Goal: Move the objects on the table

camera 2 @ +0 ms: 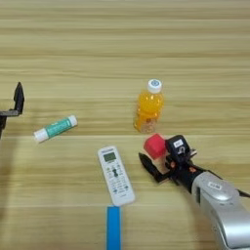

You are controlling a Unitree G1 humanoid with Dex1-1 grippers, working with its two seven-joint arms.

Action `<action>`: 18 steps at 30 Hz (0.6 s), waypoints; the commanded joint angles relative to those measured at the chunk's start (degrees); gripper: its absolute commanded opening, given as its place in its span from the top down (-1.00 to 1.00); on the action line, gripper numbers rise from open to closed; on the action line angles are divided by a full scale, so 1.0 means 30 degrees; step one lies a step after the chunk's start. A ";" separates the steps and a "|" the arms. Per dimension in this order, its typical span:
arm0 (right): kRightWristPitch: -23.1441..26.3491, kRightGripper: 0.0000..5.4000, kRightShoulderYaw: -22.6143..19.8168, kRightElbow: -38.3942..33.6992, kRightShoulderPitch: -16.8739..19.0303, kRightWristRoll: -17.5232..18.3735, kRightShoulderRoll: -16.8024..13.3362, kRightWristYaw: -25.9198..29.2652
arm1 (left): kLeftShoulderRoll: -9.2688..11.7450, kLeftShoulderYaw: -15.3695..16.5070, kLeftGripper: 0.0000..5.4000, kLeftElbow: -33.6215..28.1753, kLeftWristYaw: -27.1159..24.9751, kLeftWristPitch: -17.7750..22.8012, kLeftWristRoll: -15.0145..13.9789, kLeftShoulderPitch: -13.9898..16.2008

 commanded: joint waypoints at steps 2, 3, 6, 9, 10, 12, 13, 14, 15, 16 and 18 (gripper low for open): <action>-0.0778 -0.44 0.0101 0.0990 -0.0668 -0.0550 0.0338 -0.0256 | -0.0072 -0.0105 -1.00 0.0185 0.0082 -0.0106 0.0291 -0.0120; -0.0838 -0.42 0.0062 0.1091 -0.0727 -0.0568 0.0396 -0.0281 | -0.0073 -0.0106 -1.00 0.0170 0.0086 -0.0096 0.0290 -0.0116; -0.1027 -0.29 -0.0015 0.1259 -0.0787 -0.0603 0.0521 -0.0354 | -0.0070 -0.0108 -1.00 0.0147 0.0075 -0.0100 0.0286 -0.0106; -0.1083 -0.19 -0.0041 0.1277 -0.0774 -0.0618 0.0562 -0.0348 | -0.0072 -0.0107 -1.00 0.0139 0.0063 -0.0114 0.0280 -0.0081; -0.1082 -0.16 -0.0051 0.1268 -0.0772 -0.0621 0.0564 -0.0338 | -0.0071 -0.0107 -1.00 0.0138 0.0059 -0.0113 0.0278 -0.0077; -0.1096 -0.08 -0.0076 0.1264 -0.0767 -0.0625 0.0550 -0.0321 | -0.0067 -0.0108 -1.00 0.0134 0.0051 -0.0115 0.0275 -0.0065; -0.1092 -0.02 -0.0091 0.1275 -0.0763 -0.0622 0.0536 -0.0313 | -0.0068 -0.0109 -1.00 0.0130 0.0049 -0.0118 0.0274 -0.0058; -0.1085 0.03 -0.0104 0.1277 -0.0759 -0.0617 0.0524 -0.0305 | -0.0071 -0.0113 -1.00 0.0126 0.0048 -0.0118 0.0275 -0.0054; -0.1073 0.05 -0.0110 0.1270 -0.0755 -0.0610 0.0517 -0.0296 | -0.0073 -0.0114 -1.00 0.0126 0.0048 -0.0120 0.0275 -0.0054; -0.1066 0.09 -0.0120 0.1255 -0.0753 -0.0602 0.0511 -0.0288 | -0.0077 -0.0116 -1.00 0.0126 0.0050 -0.0121 0.0277 -0.0055; -0.1051 0.17 -0.0136 0.1206 -0.0760 -0.0582 0.0507 -0.0277 | -0.0087 -0.0122 -1.00 0.0126 0.0063 -0.0128 0.0289 -0.0055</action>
